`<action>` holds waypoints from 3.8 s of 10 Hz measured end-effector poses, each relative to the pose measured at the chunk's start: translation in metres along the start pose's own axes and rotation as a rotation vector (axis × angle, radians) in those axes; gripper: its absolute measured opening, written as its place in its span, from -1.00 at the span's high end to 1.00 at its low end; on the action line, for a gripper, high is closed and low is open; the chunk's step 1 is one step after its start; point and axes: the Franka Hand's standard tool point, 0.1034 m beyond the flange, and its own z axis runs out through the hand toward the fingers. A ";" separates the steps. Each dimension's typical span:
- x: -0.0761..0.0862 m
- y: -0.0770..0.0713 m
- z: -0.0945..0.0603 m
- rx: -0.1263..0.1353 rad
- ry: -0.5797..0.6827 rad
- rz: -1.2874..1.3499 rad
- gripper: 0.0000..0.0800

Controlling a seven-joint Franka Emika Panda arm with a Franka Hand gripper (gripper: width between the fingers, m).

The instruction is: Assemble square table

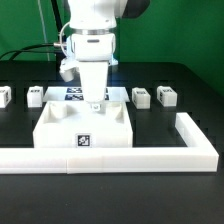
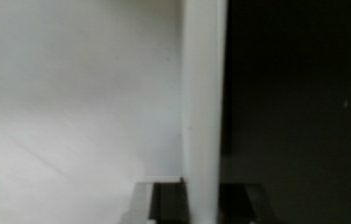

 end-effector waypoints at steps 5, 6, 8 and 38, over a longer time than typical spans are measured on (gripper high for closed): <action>0.043 0.025 0.001 -0.025 0.018 -0.030 0.85; 0.054 0.033 0.001 -0.034 0.024 -0.030 0.85; 0.066 0.039 0.001 -0.042 0.029 -0.003 0.85; 0.109 -0.011 -0.041 -0.097 0.085 0.851 -0.62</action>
Offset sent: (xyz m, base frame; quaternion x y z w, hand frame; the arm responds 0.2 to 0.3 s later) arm 0.0206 0.0295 -0.0046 0.0022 -0.0061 -0.0243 0.9997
